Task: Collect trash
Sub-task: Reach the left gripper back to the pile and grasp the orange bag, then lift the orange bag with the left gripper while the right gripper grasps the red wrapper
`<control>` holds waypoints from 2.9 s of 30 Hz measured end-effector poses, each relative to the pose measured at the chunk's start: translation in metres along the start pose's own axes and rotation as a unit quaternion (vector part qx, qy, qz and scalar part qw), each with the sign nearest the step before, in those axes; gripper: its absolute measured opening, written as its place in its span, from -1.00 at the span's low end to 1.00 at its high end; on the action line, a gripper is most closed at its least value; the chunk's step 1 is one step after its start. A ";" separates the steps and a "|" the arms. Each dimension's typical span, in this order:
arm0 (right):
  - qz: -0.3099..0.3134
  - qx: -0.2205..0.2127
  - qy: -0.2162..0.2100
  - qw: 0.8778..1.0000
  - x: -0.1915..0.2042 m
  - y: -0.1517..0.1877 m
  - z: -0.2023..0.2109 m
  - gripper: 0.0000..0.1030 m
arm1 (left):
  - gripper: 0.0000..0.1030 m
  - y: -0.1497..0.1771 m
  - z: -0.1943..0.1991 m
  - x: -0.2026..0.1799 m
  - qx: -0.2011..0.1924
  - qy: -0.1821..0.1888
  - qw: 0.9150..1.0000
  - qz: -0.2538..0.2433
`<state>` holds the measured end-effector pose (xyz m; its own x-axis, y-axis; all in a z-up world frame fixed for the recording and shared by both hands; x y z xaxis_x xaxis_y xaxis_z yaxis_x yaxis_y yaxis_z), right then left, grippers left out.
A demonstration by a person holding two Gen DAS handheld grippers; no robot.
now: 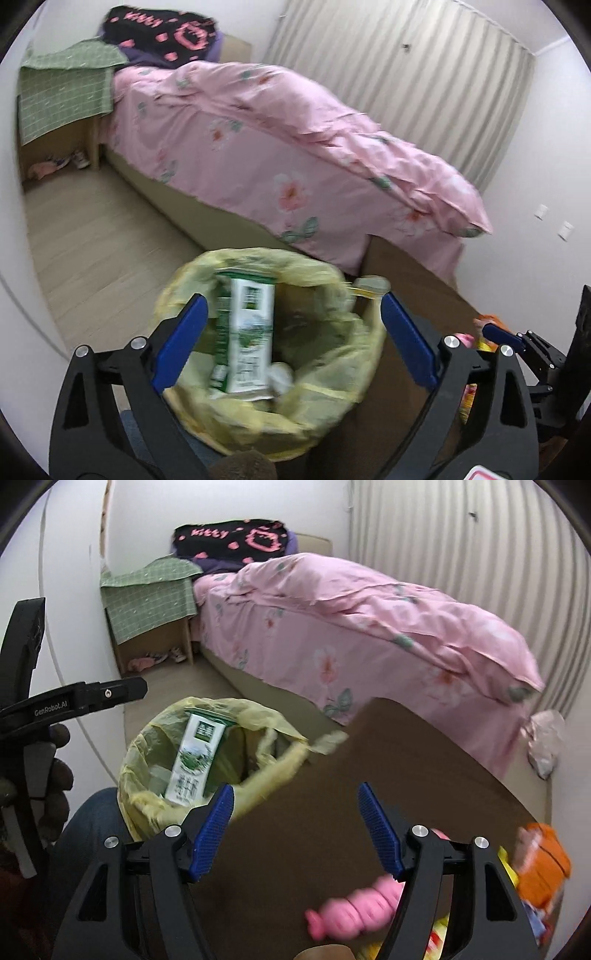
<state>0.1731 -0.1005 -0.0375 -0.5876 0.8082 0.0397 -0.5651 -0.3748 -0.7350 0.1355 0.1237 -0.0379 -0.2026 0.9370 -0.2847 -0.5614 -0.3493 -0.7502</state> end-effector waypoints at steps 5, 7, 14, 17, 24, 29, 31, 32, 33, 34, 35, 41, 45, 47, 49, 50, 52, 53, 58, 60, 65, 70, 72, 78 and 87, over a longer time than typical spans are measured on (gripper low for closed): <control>-0.008 -0.025 0.068 0.997 -0.031 0.030 0.057 0.28 | 0.82 0.012 0.008 -0.061 -0.006 0.075 0.996 -0.050; -0.023 -0.038 0.099 0.994 -0.049 0.042 0.081 0.28 | 0.82 0.018 0.008 -0.090 -0.010 0.109 0.991 -0.077; -0.102 -0.064 0.185 0.975 -0.120 0.096 0.156 0.28 | 0.82 0.045 -0.026 -0.219 0.067 0.228 0.956 -0.172; -0.136 -0.063 0.208 0.967 -0.147 0.127 0.178 0.28 | 0.82 0.053 -0.042 -0.275 0.079 0.257 0.942 -0.202; -0.215 -0.079 0.239 0.944 -0.178 0.193 0.207 0.28 | 0.81 0.072 -0.107 -0.395 0.127 0.242 0.916 -0.292; -0.250 -0.106 0.247 0.930 -0.185 0.220 0.217 0.28 | 0.75 0.095 -0.152 -0.457 0.117 0.221 0.882 -0.400; -0.260 -0.115 0.252 0.925 -0.186 0.227 0.219 0.28 | 0.62 0.104 -0.173 -0.469 0.144 0.216 0.873 -0.413; -0.264 -0.120 0.252 0.923 -0.187 0.231 0.220 0.28 | 0.57 0.108 -0.183 -0.471 0.160 0.212 0.872 -0.412; -0.268 -0.123 0.252 0.922 -0.188 0.233 0.219 0.28 | 0.48 0.112 -0.196 -0.474 0.181 0.202 0.871 -0.409; -0.271 -0.125 0.251 0.921 -0.189 0.234 0.218 0.28 | 0.43 0.116 -0.203 -0.475 0.194 0.193 0.872 -0.407; -0.274 -0.126 0.248 0.921 -0.190 0.235 0.217 0.28 | 0.34 0.119 -0.212 -0.476 0.212 0.184 0.871 -0.403; -0.277 -0.121 0.243 0.922 -0.190 0.238 0.210 0.28 | -0.50 0.123 -0.215 -0.472 0.244 0.178 0.875 -0.379; -0.271 -0.114 0.238 0.926 -0.184 0.237 0.206 0.28 | -0.59 0.100 -0.183 -0.454 0.212 0.205 0.893 -0.340; -0.267 -0.112 0.237 0.928 -0.183 0.235 0.206 0.28 | -0.59 0.089 -0.161 -0.440 0.193 0.209 0.902 -0.326; -0.256 -0.116 0.232 0.931 -0.185 0.229 0.207 0.28 | -0.59 0.080 -0.139 -0.421 0.171 0.204 0.910 -0.317; -0.244 -0.117 0.231 0.934 -0.188 0.224 0.209 0.28 | -0.59 0.076 -0.130 -0.411 0.165 0.205 0.914 -0.309; -0.218 -0.115 0.237 0.940 -0.197 0.214 0.210 0.28 | -0.59 0.065 -0.114 -0.389 0.156 0.207 0.921 -0.290; -0.197 -0.108 0.242 0.944 -0.206 0.207 0.209 0.28 | -0.59 0.061 -0.106 -0.379 0.153 0.207 0.926 -0.278; -0.165 -0.062 0.206 0.962 -0.274 0.196 0.192 0.17 | -0.59 0.042 -0.067 -0.308 0.147 0.207 0.944 -0.211; -0.172 -0.040 0.175 0.969 -0.295 0.197 0.177 0.15 | -0.59 0.037 -0.055 -0.285 0.153 0.204 0.947 -0.195; -0.166 0.022 0.093 0.981 -0.329 0.200 0.124 0.14 | -0.59 0.051 -0.042 -0.228 0.170 0.167 0.955 -0.179; -0.146 0.060 0.070 0.985 -0.334 0.195 0.083 0.10 | -0.59 0.068 -0.046 -0.191 0.186 0.139 0.961 -0.151; -0.139 0.080 0.071 0.984 -0.335 0.191 0.068 0.02 | -0.59 0.075 -0.048 -0.182 0.190 0.126 0.963 -0.146; -0.113 0.063 0.076 0.989 -0.315 0.178 0.072 -0.72 | -0.47 0.088 -0.055 -0.166 0.195 0.116 0.966 -0.126; -0.133 0.036 0.116 0.984 -0.284 0.162 0.122 -0.77 | -0.26 0.096 -0.051 -0.169 0.192 0.136 0.964 -0.127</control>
<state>0.1774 -0.4464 -0.0851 -0.2704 0.9607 0.0632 -0.7261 -0.1604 -0.6686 0.1574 -0.0682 -0.0922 0.1686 0.9372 -0.3053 -0.8314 -0.0312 -0.5549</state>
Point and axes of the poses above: each gripper's, at about its wrist camera, not at the fingertips, and z roughly against the way its jaws point, x to its left, y to its underside, the point moved 3 cm from there along -z, roughly the way its jaws point, and after that the axes turned 7 degrees about -y, right-handed, at the moved point
